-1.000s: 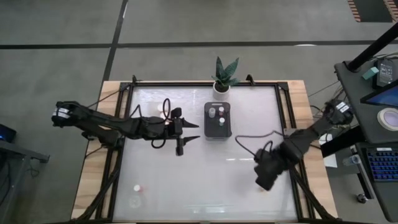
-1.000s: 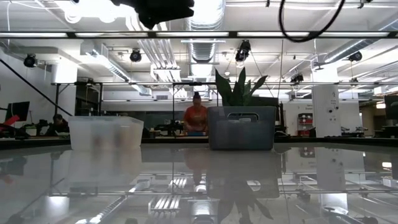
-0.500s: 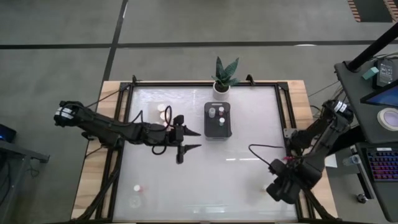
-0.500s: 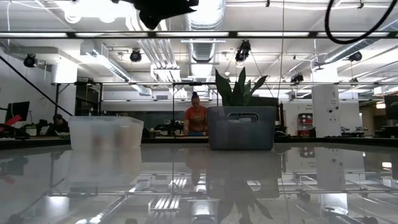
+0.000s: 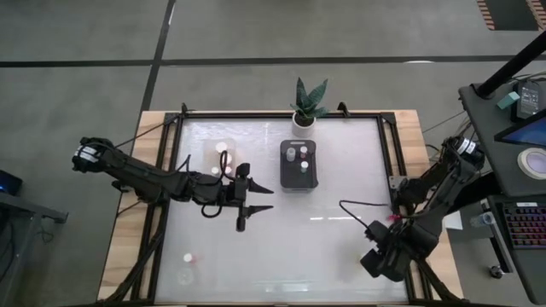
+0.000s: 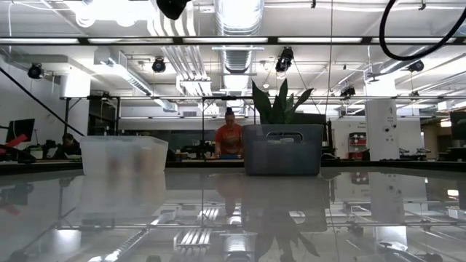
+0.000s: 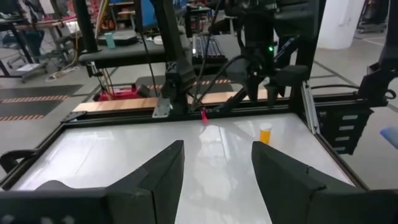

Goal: Pick and place medicine bottles into bin by pill shape (circle, oval)
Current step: Put the small yellow pill bottle into the black bin

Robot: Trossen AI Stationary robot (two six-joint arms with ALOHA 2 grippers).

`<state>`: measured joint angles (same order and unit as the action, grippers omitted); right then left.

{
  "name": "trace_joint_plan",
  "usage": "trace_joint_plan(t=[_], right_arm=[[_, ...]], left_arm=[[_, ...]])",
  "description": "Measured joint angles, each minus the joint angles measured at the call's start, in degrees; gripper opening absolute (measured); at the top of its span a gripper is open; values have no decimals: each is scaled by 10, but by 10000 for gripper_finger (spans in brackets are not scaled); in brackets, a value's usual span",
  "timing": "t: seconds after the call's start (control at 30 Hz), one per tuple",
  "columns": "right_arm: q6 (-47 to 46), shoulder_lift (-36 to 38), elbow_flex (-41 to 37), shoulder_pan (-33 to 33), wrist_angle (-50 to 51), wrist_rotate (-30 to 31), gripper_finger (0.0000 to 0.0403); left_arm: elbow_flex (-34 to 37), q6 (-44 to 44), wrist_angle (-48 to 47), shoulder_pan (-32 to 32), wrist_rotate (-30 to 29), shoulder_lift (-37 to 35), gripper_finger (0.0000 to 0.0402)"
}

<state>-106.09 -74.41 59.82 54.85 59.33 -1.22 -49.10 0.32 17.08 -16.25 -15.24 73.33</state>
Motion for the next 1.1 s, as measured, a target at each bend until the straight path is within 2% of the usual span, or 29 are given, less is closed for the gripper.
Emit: trace_joint_plan(t=[0.2,0.37,0.83,1.1], right_arm=[[-29,0,-33,0,-56,14,235],[-47,0,-61,0,-91,14,246],[-48,-1,-103,-13,-168,45,245],[-36,-1,-117,-16,-199,58,222]], left_arm=[[0,0,0,0,0,-2,173],[0,0,-1,0,0,0,173],[0,0,-1,0,0,1,173],[0,1,-1,0,0,1,173]])
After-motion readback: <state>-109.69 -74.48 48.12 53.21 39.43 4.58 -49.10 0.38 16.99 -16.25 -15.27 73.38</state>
